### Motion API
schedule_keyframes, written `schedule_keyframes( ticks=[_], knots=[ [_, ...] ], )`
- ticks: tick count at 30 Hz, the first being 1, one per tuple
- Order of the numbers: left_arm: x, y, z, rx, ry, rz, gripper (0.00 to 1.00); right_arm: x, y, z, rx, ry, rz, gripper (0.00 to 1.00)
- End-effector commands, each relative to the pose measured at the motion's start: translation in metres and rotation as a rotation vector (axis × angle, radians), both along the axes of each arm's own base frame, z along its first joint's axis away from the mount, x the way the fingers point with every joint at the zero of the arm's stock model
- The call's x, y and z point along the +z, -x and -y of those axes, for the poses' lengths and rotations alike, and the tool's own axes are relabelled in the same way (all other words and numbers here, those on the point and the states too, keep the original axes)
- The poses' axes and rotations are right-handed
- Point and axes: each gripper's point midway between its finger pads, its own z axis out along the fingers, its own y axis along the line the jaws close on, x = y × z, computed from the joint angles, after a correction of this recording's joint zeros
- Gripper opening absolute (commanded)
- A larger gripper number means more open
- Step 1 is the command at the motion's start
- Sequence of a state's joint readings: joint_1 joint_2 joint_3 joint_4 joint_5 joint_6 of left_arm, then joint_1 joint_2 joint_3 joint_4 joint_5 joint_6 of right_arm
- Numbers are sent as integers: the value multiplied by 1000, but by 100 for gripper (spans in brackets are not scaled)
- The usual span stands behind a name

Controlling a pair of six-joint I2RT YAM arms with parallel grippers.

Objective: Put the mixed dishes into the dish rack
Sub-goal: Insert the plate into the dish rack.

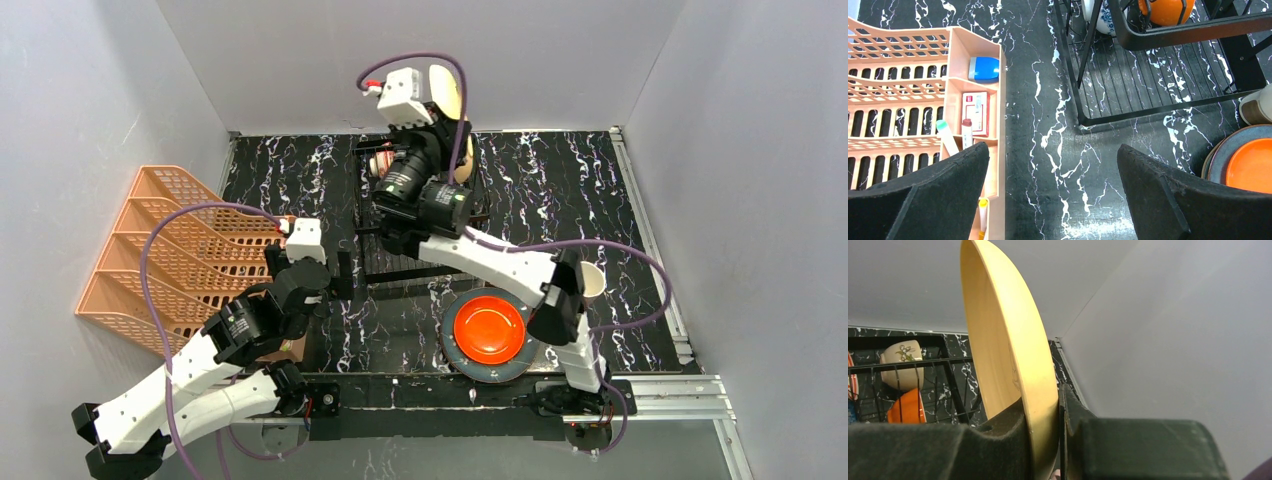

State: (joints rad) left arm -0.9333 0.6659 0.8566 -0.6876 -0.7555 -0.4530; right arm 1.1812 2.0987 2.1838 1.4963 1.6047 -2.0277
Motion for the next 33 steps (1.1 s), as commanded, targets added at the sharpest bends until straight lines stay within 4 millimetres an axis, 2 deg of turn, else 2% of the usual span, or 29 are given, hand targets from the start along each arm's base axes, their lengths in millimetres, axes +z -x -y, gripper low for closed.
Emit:
schedule_keyframes(
  ticks=[1,2,4,6,7,9,12,16,19,22,28,33],
  knots=[
    [-4,-3,1,6,-25,-4,98,47,33,37,55,-167,114,1],
    [-5,-3,2,5,-32,-9,98,63,38,32,90,-174,178,1],
    [-7,-4,2,6,-41,-16,98,90,48,5,222,-196,259,1],
    [-7,-4,1,14,-46,-16,98,105,51,-43,465,-263,262,1],
    [-7,-4,0,20,-47,-16,98,107,53,-57,577,-282,210,1],
    [-6,-3,-3,32,-47,-12,98,117,53,-50,591,-316,209,1],
    [-5,-3,-5,39,-39,-5,98,106,52,-56,570,-266,217,1],
    [-6,-4,-4,38,-47,-11,98,90,54,-72,653,-324,135,1],
    [-9,-4,-2,33,-59,-21,98,83,50,-70,692,-399,84,1],
    [-9,-4,-2,31,-58,-22,98,66,39,-63,685,-443,20,1],
    [-8,-4,-2,30,-54,-19,98,15,5,-34,515,-415,-79,1],
    [-9,-5,-1,29,-57,-20,98,2,-9,-8,382,-364,-80,1]
  ],
)
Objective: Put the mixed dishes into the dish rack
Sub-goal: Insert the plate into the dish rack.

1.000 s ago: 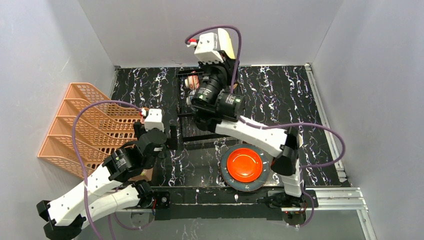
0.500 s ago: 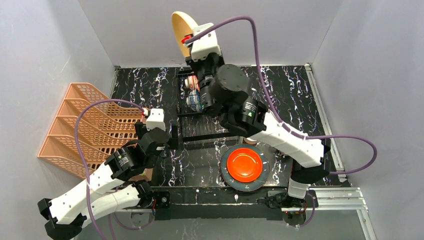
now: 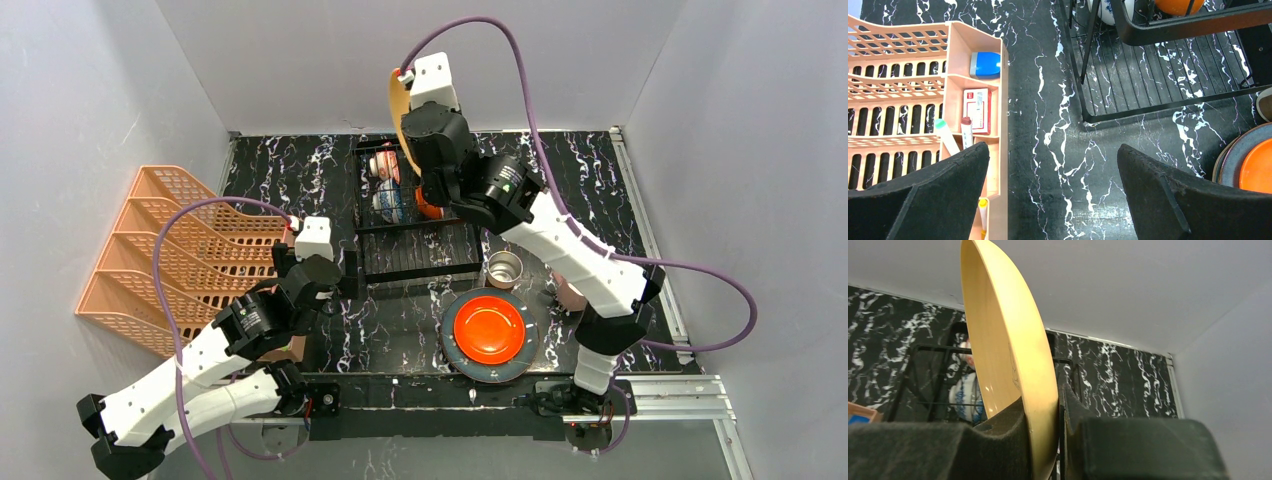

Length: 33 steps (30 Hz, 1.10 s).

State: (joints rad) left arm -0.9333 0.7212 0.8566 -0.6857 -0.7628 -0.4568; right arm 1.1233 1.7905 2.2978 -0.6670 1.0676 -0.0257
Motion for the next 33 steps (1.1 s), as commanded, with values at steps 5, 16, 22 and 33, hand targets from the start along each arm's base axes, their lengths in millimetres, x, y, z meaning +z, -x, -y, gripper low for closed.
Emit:
schedule_keyframes(
  ticks=[5,16,22,33],
  knots=[
    [-1,-1,-4,17,-23,3,98,-2,-4,37,-188,28,8,1],
    [-2,-1,-3,15,-24,1,98,-50,-20,77,-260,0,-137,1],
    [-2,-1,-3,16,-27,0,98,-55,-24,88,-300,35,-137,1],
    [-4,-2,-2,11,-33,-5,98,-64,-24,88,-340,78,-153,1]
  ],
)
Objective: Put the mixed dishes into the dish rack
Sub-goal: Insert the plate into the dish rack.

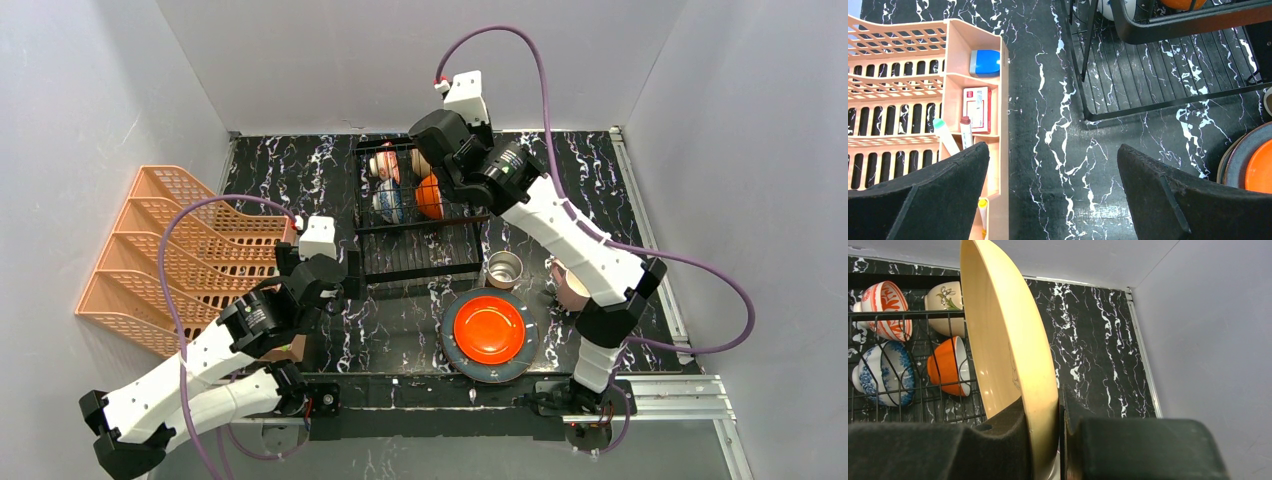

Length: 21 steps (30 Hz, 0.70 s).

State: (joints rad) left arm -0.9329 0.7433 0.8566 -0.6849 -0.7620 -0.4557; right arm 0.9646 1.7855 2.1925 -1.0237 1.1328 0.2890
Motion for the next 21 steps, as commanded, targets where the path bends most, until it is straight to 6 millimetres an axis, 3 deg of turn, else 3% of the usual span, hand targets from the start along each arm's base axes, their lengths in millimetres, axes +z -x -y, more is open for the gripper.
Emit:
schedule_keyframes(
  ticks=[1,11,21],
  knots=[
    [0,0,-3,11,-14,8,99,15,2,7,-60,-2,51,1],
    [2,0,-4,8,-8,12,98,23,7,0,-85,56,93,1],
    [3,1,-4,7,0,16,98,4,4,-16,-72,91,66,1]
  ],
)
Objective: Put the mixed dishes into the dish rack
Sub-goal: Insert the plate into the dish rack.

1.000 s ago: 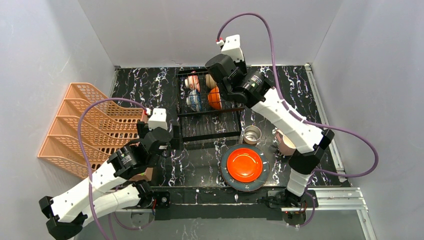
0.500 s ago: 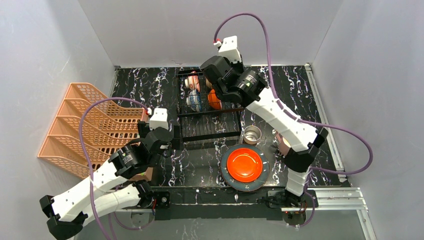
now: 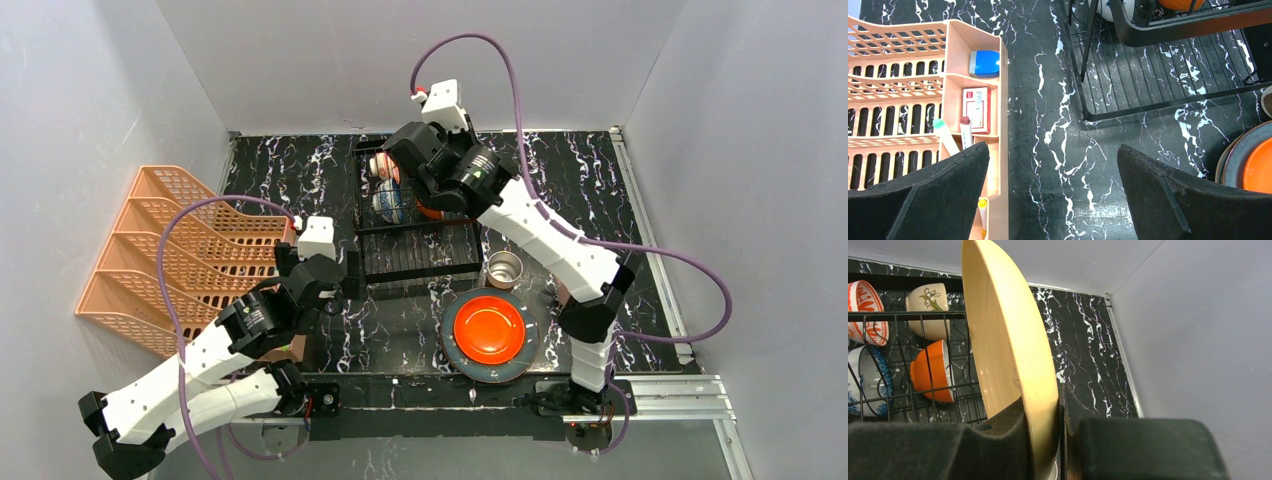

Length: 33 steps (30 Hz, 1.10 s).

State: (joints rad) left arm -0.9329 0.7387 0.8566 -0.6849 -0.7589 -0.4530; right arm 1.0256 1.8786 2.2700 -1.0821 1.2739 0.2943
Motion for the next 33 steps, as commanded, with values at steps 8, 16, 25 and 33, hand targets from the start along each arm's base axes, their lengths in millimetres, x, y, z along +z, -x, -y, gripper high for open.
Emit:
schedule_keyframes(
  ticks=[8,16,25,33],
  knots=[
    [2,0,-3,7,-5,12,98,-18,2,-7,-26,-16,-33,1],
    [2,0,-4,7,-6,12,98,-21,6,-7,-10,-51,-55,29],
    [1,0,-3,8,-7,11,99,-27,8,-9,-1,-68,-76,61],
    [1,0,-3,9,-9,11,98,-20,10,-11,16,-108,-73,77]
  ],
)
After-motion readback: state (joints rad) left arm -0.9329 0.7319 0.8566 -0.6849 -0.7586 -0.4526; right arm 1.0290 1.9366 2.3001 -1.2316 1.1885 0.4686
